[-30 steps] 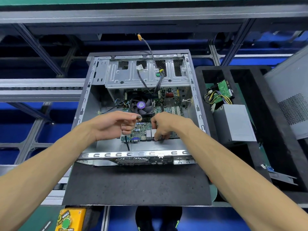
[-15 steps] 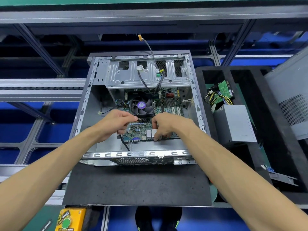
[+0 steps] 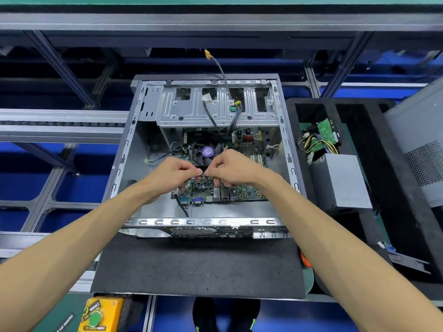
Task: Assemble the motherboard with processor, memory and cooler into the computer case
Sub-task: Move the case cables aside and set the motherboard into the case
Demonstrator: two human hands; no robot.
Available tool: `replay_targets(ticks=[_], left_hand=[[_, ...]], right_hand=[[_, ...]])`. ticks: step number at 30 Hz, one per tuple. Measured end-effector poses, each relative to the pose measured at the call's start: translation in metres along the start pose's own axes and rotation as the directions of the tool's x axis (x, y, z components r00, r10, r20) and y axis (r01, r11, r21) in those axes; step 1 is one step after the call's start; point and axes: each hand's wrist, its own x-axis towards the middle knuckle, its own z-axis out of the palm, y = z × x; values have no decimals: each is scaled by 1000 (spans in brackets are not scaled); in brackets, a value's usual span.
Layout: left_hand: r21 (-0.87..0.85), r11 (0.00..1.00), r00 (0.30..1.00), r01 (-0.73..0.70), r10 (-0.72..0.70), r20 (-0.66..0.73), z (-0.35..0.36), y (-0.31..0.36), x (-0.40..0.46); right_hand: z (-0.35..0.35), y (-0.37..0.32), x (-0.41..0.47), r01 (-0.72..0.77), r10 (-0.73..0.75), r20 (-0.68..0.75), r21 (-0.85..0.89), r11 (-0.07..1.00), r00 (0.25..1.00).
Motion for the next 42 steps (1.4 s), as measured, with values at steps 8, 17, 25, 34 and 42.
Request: replay_targets(ticks=[8, 17, 25, 34, 42], left_hand=[[68, 982, 983, -174, 177, -50, 3, 0, -2], [190, 941, 947, -279, 302, -108, 1, -6, -1], [678, 726, 967, -116, 238, -89, -9, -18, 4], [818, 556, 975, -148, 220, 27, -7, -17, 5], [843, 514, 981, -156, 181, 71, -3, -14, 9]], right_hand=[[-3, -4, 0, -212, 191, 128, 178, 961, 973], [-1, -2, 4, -242, 204, 169, 249, 938, 964], [5, 21, 0, 20, -30, -18, -400, 916, 999], [7, 25, 3, -23, 67, 83, -453, 891, 994], [6, 25, 5, -55, 96, 77, -423, 904, 992]])
